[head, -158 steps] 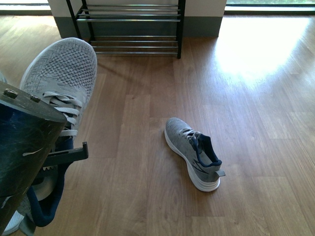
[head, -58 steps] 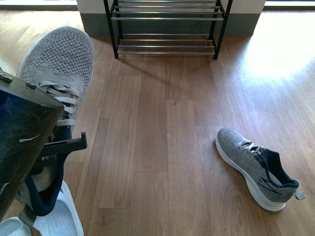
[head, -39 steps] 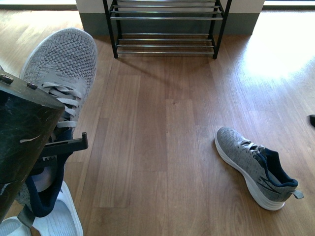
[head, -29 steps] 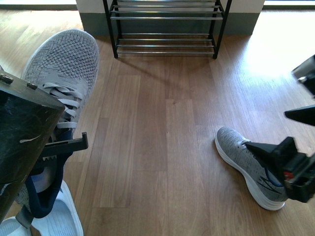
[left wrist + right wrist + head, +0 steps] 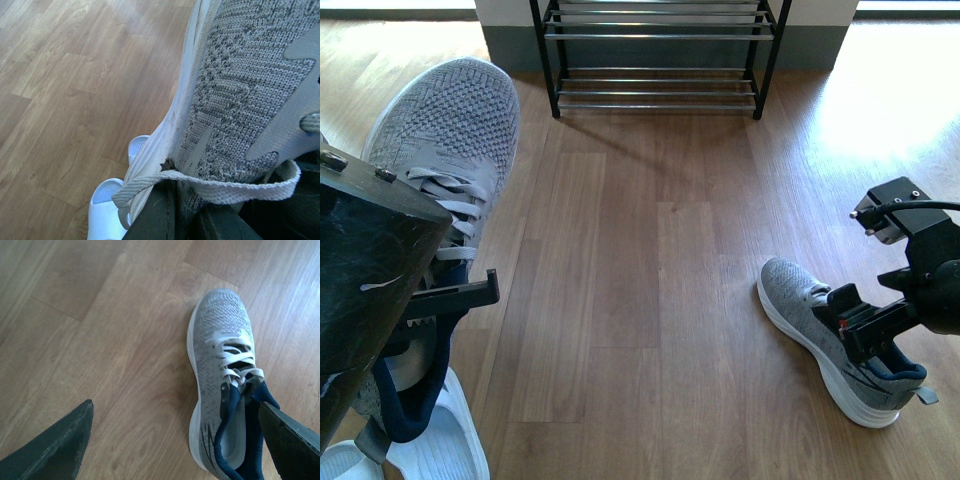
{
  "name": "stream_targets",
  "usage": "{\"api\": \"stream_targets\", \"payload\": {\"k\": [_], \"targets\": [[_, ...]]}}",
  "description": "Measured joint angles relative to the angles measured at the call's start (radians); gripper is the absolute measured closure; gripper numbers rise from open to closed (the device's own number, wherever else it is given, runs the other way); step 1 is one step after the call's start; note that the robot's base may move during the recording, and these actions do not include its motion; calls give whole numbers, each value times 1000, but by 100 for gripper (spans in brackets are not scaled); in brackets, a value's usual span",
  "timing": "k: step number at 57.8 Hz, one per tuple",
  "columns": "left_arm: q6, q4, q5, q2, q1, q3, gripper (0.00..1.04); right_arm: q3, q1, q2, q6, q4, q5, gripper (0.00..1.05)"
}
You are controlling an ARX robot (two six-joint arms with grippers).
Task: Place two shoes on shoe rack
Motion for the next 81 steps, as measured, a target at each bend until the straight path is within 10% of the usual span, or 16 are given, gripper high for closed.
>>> {"api": "stream_targets", "payload": {"k": [60,81], "targets": [[0,0,0,0,0,0,103,344,-140,420,-66,-28,112,9],[0,0,0,0,0,0,103,362,-97,472,-43,-3,154,70]]}}
